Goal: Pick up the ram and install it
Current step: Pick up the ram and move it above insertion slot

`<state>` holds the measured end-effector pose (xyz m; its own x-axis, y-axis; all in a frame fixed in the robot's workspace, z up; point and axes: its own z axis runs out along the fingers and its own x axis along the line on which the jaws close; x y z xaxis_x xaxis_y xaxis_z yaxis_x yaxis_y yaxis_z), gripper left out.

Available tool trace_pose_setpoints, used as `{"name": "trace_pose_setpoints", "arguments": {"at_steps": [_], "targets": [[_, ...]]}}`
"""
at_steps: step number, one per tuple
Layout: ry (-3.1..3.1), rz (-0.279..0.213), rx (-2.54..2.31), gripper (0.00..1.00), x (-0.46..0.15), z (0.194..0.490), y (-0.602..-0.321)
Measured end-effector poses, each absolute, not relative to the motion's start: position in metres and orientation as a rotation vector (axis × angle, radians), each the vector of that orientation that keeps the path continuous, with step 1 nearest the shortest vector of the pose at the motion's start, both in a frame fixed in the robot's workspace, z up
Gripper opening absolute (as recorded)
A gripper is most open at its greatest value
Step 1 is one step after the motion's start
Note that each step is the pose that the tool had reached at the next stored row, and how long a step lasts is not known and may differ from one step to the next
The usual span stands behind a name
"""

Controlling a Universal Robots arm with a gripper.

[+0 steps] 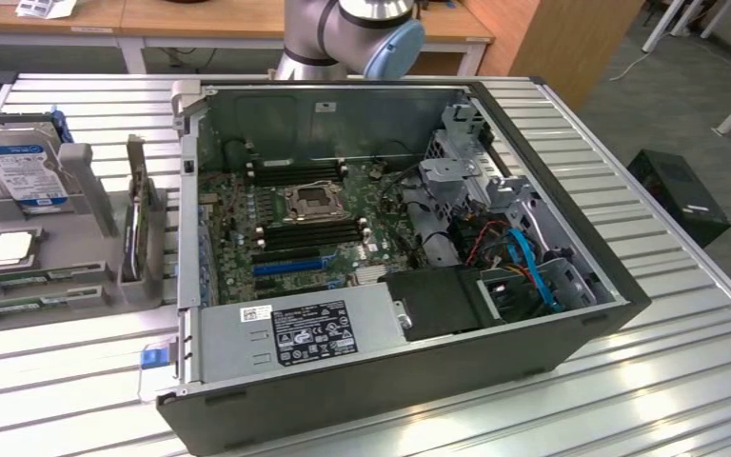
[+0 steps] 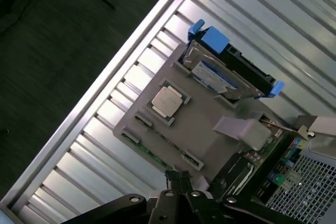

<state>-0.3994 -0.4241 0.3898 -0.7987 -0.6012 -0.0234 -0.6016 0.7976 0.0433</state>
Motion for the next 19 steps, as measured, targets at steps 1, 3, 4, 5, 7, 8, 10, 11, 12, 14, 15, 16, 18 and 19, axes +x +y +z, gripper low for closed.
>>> {"name": "trace_pose_setpoints", "arguments": {"at_steps": [1,3,4,5,7,8,10,11,12,14,15,16,18,19], "targets": [[2.962,0.076,-1.021,0.11,-0.3994,0.3897,-0.4241],[2.943,0.076,-1.076,0.11,-0.3994,0.3897,-0.4241],[2.934,0.077,-1.102,0.11,-0.3994,0.3897,-0.4241],[2.924,0.077,-1.129,0.11,-0.3994,0.3897,-0.4241],[2.904,0.077,-1.181,0.11,-0.3994,0.3896,-0.4241],[2.893,0.077,-1.210,0.11,-0.3994,0.3896,-0.4241],[2.871,0.077,-1.262,0.11,-0.3994,0.3895,-0.4241],[2.860,0.077,-1.288,0.11,-0.3994,0.3895,-0.4241],[2.849,0.077,-1.314,0.11,-0.3994,0.3894,-0.4241],[2.826,0.077,-1.365,0.11,-0.3994,0.3893,-0.4241],[2.814,0.077,-1.391,0.11,-0.3994,0.3893,-0.4241],[2.800,0.077,-1.419,0.11,-0.3994,0.3892,-0.4241],[2.775,0.077,-1.469,0.11,-0.3994,0.3892,-0.4241],[2.762,0.077,-1.494,0.11,-0.3994,0.3891,-0.4241]]}}
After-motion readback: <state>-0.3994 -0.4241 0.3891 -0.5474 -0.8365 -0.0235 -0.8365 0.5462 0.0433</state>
